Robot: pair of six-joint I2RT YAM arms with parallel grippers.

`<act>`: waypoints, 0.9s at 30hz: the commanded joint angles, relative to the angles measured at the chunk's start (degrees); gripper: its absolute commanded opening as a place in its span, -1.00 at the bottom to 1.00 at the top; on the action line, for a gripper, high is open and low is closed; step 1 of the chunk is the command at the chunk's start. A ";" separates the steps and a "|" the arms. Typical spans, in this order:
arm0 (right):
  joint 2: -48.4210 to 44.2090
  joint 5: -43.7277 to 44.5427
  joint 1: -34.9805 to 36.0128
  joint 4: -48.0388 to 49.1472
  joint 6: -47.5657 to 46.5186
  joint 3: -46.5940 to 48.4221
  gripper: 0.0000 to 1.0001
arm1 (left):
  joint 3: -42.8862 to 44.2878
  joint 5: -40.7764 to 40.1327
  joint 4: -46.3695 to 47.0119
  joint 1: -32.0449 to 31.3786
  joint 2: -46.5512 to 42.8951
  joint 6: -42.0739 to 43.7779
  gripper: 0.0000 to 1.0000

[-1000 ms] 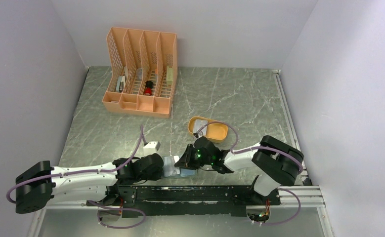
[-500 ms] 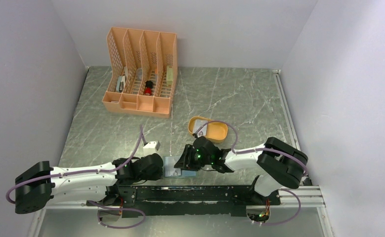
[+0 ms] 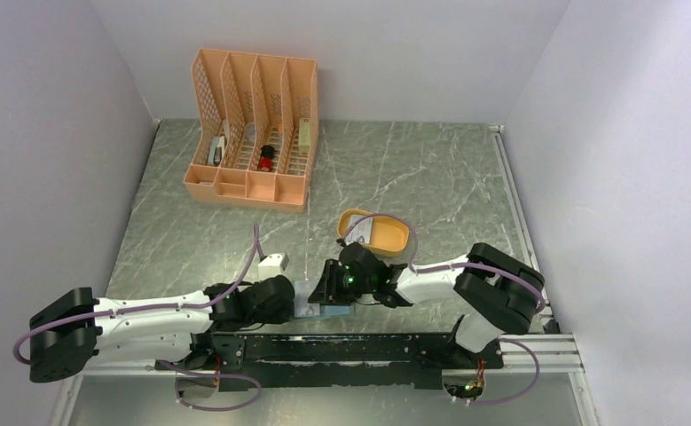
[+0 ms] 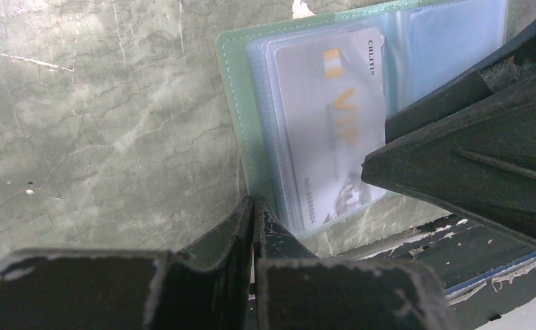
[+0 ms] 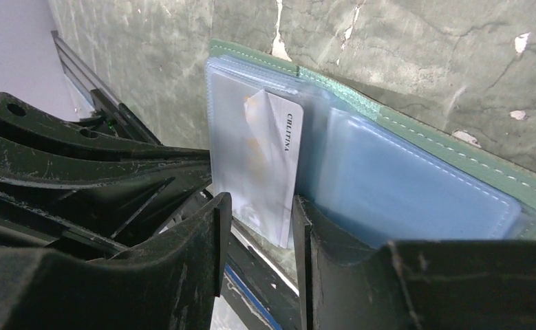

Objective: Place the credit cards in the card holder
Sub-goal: Insert the credit card into the card holder.

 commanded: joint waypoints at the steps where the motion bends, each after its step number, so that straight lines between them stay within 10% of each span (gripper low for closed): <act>1: 0.04 -0.06 1.36 -2.25 -1.49 2.07 -0.17 | 1.15 -0.44 -0.53 0.07 0.13 0.28 -0.82; 18: -20.18 20.21 -3.65 -36.11 -12.65 13.84 0.15 | 7.43 -11.36 -15.89 0.11 -13.59 2.37 -0.60; 22: -27.49 26.52 -11.25 -34.47 -15.51 11.69 0.14 | 8.77 -11.11 -12.68 0.05 -17.78 8.60 -0.13; 27: -25.77 8.91 -28.68 -28.51 -16.31 8.47 0.18 | 8.67 -11.39 -7.69 0.16 -22.50 12.03 0.30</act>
